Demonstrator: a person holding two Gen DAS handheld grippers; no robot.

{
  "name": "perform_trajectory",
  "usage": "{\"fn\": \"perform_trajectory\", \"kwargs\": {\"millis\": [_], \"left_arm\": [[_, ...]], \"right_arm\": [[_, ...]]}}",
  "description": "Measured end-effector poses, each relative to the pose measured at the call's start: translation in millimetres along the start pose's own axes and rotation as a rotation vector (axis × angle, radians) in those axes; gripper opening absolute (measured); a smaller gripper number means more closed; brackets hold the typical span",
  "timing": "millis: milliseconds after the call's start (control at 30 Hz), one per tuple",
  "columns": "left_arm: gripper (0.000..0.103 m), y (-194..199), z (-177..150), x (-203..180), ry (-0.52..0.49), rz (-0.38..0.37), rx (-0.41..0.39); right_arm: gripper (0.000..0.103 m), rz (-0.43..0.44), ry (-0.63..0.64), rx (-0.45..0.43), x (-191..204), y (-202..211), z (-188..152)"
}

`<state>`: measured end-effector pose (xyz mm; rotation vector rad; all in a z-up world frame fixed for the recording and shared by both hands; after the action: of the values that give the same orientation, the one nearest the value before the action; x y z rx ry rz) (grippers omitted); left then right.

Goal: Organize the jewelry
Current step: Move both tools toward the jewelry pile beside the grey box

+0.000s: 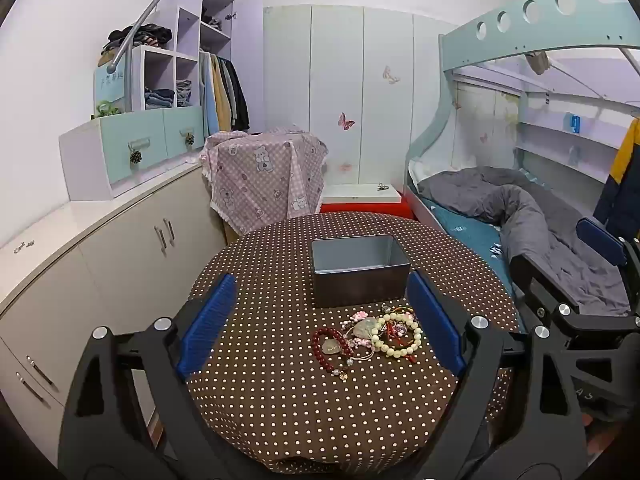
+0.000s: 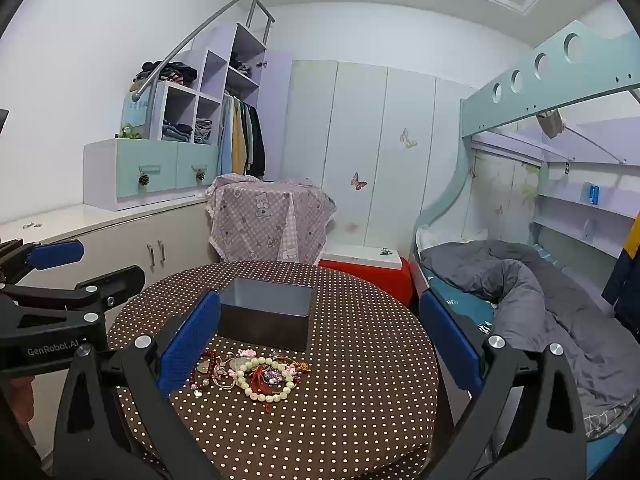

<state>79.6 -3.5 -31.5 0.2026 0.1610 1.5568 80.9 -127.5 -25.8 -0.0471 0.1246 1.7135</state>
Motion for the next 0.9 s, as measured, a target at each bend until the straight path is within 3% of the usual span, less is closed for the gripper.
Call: {"fn": "perform_trajectory", "kwargs": {"millis": [900], "left_arm": [[0.086, 0.8, 0.3, 0.2, 0.01, -0.005, -0.004]], "right_arm": [[0.095, 0.0, -0.009, 0.009, 0.8, -0.6, -2.6]]}}
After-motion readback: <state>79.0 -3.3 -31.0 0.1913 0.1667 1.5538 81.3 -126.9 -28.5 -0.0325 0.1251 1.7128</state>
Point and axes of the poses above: each gripper's, at about its wrist camera, not at the fingertips, and y roughly against the way its jaws point, x to its left, z to its top, the point moved 9 cm from there along -y, roughly the way its jaws point, and after that the axes turned 9 degrees about -x, right-handed, at the moved point
